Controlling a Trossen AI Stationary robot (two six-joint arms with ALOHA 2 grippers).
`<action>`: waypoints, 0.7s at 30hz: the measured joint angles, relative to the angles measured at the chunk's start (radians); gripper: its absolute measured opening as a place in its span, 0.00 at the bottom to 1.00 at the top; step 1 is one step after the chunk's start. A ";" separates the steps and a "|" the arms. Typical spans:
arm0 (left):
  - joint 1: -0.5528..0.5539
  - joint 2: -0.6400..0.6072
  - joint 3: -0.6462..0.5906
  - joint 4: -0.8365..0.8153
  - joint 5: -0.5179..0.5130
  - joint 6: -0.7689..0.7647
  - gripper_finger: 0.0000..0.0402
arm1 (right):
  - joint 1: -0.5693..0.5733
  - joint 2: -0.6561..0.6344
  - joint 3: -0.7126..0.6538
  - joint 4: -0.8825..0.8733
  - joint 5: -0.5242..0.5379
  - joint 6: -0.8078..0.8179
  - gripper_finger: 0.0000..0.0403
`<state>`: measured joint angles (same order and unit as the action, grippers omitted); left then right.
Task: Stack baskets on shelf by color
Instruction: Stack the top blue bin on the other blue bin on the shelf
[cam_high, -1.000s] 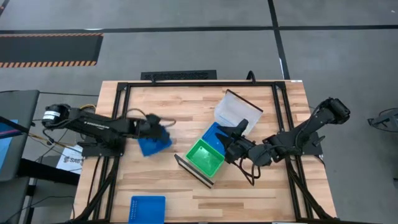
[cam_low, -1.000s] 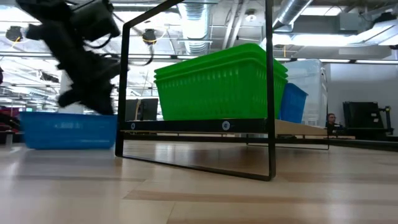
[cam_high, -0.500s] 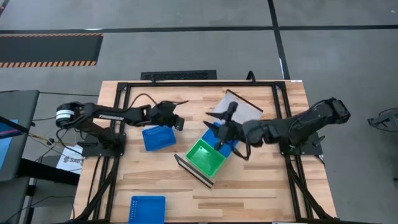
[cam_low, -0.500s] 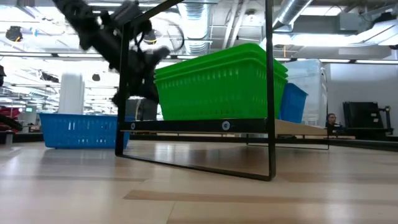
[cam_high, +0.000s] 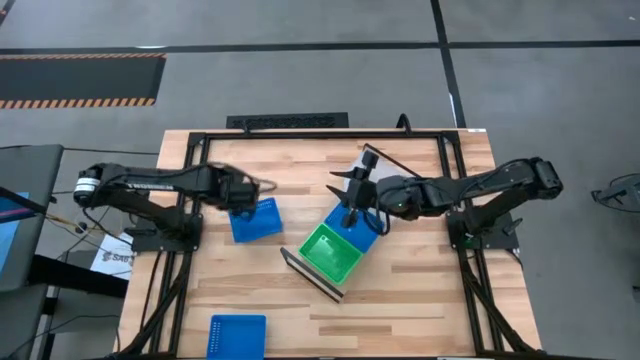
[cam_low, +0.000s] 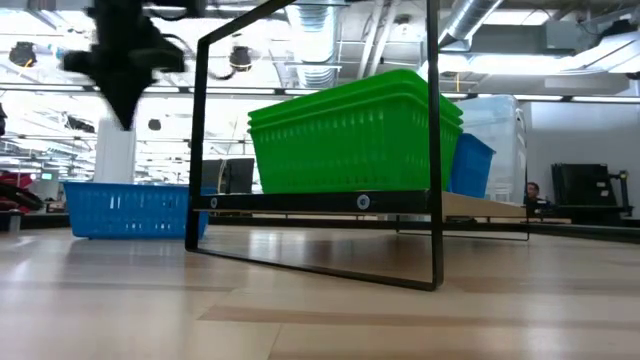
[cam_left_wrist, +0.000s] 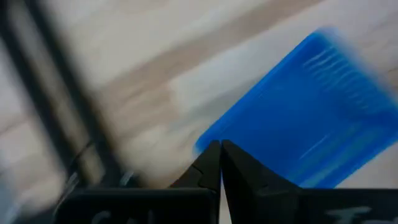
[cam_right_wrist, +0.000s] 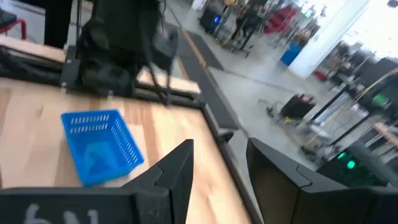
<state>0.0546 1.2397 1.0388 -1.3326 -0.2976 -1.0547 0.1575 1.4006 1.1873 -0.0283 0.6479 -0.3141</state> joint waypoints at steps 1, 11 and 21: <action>-0.025 -0.002 -0.008 -0.048 0.002 -0.052 0.00 | -0.003 0.000 0.000 -0.016 -0.001 0.015 0.42; -0.256 -0.004 -0.167 -0.053 0.130 -0.442 0.00 | 0.000 0.000 0.000 -0.060 -0.002 0.066 0.41; -0.327 -0.003 -0.376 0.308 0.080 -0.564 0.00 | 0.000 0.000 0.000 -0.086 -0.002 0.080 0.41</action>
<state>-0.2720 1.2366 0.6632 -1.0250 -0.2177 -1.6192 0.1570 1.4006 1.1873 -0.1146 0.6456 -0.2337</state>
